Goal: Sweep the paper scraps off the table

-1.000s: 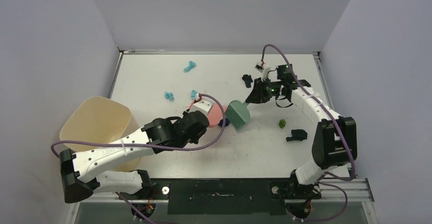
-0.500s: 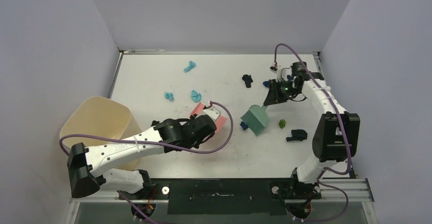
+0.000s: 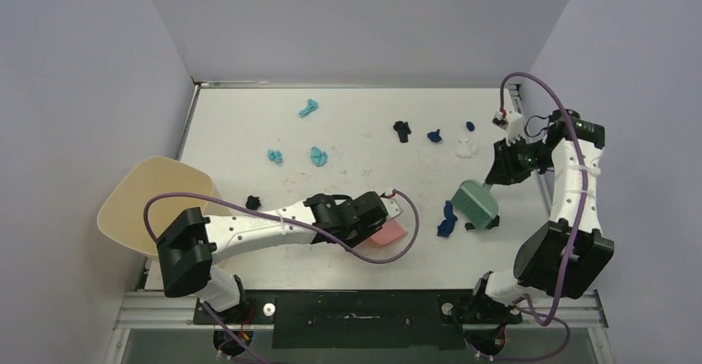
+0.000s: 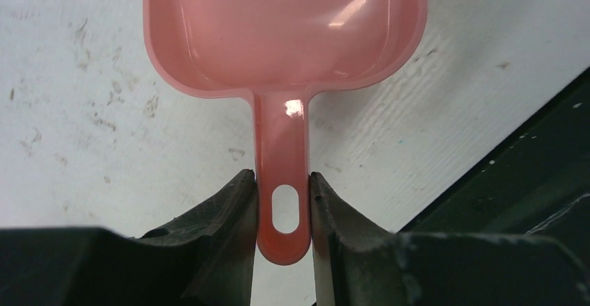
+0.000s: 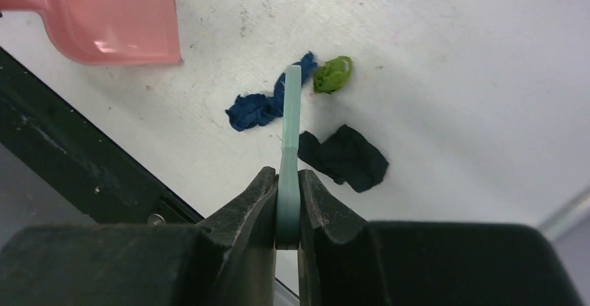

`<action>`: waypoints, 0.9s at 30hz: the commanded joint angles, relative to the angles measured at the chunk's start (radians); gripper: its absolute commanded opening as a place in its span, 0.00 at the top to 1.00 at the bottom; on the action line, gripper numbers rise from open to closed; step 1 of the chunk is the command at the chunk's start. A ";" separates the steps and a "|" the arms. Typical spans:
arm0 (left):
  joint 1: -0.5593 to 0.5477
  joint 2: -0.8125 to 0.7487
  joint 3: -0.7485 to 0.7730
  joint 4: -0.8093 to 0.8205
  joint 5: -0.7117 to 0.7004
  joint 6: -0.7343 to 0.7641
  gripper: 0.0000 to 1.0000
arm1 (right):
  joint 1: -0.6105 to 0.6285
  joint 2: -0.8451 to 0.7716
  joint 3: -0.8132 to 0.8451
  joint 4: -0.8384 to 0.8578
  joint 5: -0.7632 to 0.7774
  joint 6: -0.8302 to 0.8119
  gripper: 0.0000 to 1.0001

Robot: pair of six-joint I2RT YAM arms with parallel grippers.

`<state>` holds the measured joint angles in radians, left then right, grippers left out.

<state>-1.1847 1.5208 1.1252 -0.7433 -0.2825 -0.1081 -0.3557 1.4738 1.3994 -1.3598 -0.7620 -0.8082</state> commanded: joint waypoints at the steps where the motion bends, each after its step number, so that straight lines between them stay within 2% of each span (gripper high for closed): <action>1: -0.028 0.041 0.108 0.116 0.129 0.093 1.00 | -0.025 -0.100 0.093 -0.045 0.017 -0.052 0.95; 6: -0.075 0.110 0.173 0.121 0.214 0.138 1.00 | -0.025 -0.151 0.163 -0.026 0.107 0.052 0.95; 9: -0.094 0.134 0.206 0.105 0.231 0.136 1.00 | -0.037 -0.181 0.150 0.070 0.309 0.210 0.95; 14: -0.100 0.167 0.269 0.038 0.216 0.069 1.00 | -0.046 -0.301 -0.074 0.317 0.693 0.340 0.95; 17: -0.109 0.169 0.276 0.014 0.223 0.061 1.00 | -0.046 -0.345 -0.193 0.364 0.849 0.343 0.95; 21: -0.112 0.168 0.272 -0.005 0.213 0.050 1.00 | -0.046 -0.379 -0.295 0.315 0.853 0.330 0.95; 27: -0.115 0.132 0.224 0.009 0.216 0.053 1.00 | -0.042 -0.363 -0.350 0.108 0.591 0.202 0.95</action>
<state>-1.2926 1.6928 1.3563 -0.7444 -0.0788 -0.0463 -0.3988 1.1271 1.0527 -1.1366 -0.0380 -0.5323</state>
